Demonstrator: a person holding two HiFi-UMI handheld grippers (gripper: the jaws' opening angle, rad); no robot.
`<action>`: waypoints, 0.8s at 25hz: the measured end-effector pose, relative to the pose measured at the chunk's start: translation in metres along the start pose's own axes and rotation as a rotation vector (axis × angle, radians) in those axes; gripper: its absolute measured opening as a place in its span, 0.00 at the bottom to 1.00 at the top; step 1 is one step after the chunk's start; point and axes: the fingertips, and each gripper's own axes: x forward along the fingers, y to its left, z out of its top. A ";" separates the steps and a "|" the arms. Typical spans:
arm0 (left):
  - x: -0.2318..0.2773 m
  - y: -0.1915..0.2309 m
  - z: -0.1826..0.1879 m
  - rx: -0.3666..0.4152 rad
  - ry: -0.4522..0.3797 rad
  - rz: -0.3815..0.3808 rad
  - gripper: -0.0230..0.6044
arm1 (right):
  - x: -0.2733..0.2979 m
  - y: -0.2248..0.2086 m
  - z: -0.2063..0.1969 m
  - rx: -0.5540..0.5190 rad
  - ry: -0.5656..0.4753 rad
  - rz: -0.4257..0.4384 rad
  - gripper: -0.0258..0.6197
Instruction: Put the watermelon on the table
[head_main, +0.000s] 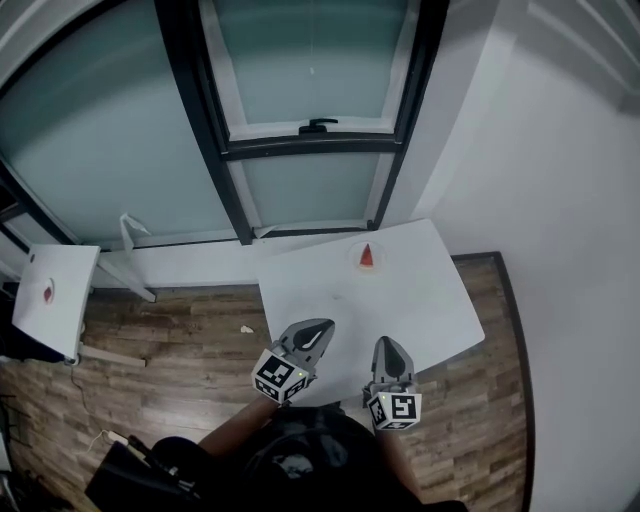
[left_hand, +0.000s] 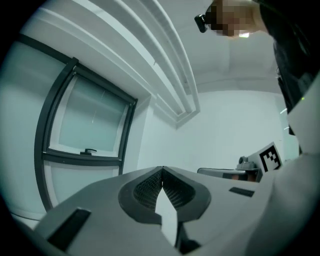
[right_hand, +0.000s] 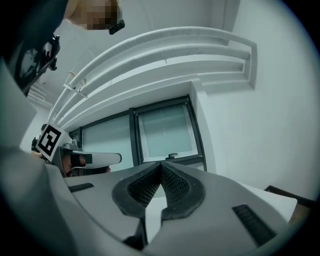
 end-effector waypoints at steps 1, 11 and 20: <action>-0.003 0.002 0.001 -0.006 -0.010 0.012 0.04 | -0.002 0.005 -0.003 0.004 -0.003 0.005 0.06; -0.031 -0.025 -0.027 -0.056 0.053 -0.082 0.04 | -0.019 0.033 -0.023 0.092 0.042 0.007 0.06; -0.047 -0.012 -0.037 -0.091 0.088 -0.029 0.04 | -0.024 0.051 -0.030 0.106 0.061 0.042 0.06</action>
